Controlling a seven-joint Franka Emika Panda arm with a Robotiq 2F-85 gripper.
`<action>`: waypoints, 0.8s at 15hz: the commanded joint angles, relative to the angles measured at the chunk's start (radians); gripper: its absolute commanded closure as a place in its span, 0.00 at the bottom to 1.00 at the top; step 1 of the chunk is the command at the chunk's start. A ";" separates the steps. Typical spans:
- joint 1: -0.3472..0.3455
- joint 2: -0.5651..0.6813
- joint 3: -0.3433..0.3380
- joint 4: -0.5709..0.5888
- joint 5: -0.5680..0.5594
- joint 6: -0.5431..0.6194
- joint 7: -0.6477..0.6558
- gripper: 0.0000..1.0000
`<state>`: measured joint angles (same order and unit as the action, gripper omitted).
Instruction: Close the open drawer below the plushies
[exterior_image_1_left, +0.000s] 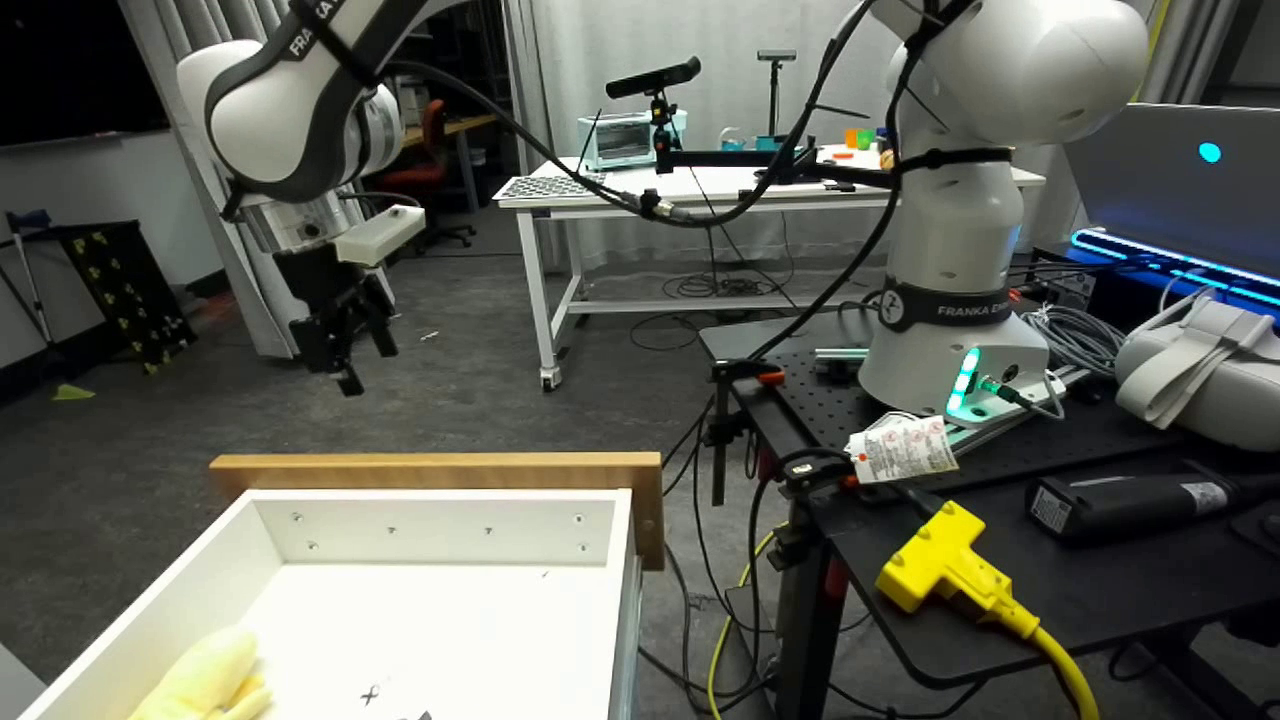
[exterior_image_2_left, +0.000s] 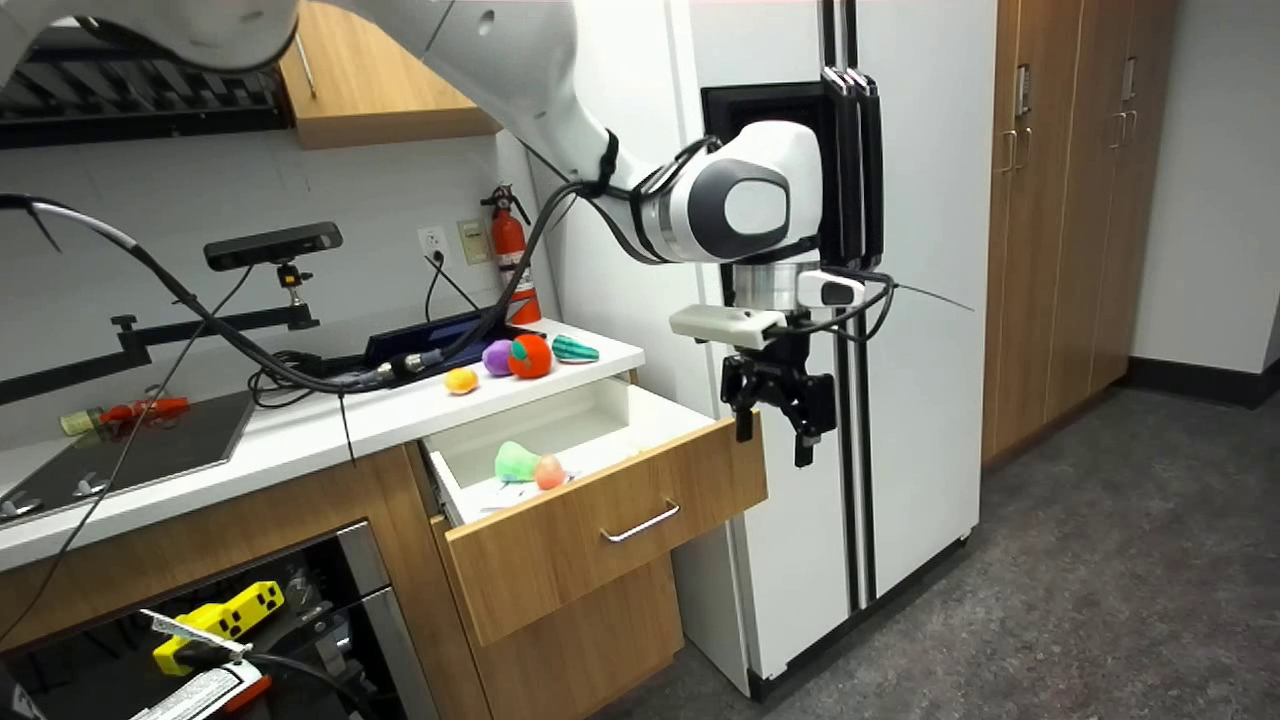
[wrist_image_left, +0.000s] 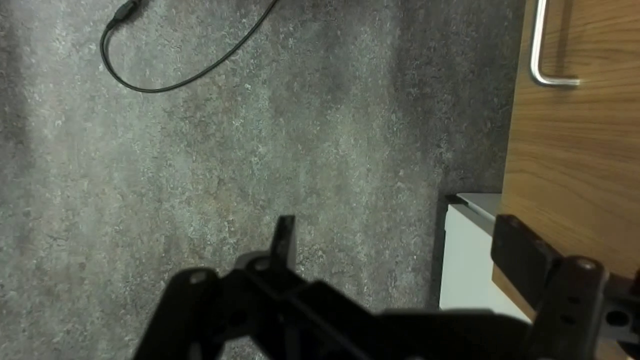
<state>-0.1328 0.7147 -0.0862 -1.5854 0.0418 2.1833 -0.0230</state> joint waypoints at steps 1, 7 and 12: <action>-0.028 0.125 0.028 0.157 0.003 -0.083 -0.062 0.25; -0.025 0.228 0.062 0.280 0.002 -0.179 -0.132 0.65; -0.018 0.288 0.093 0.368 0.003 -0.262 -0.175 1.00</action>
<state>-0.1425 0.9465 -0.0160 -1.3176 0.0418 1.9928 -0.1560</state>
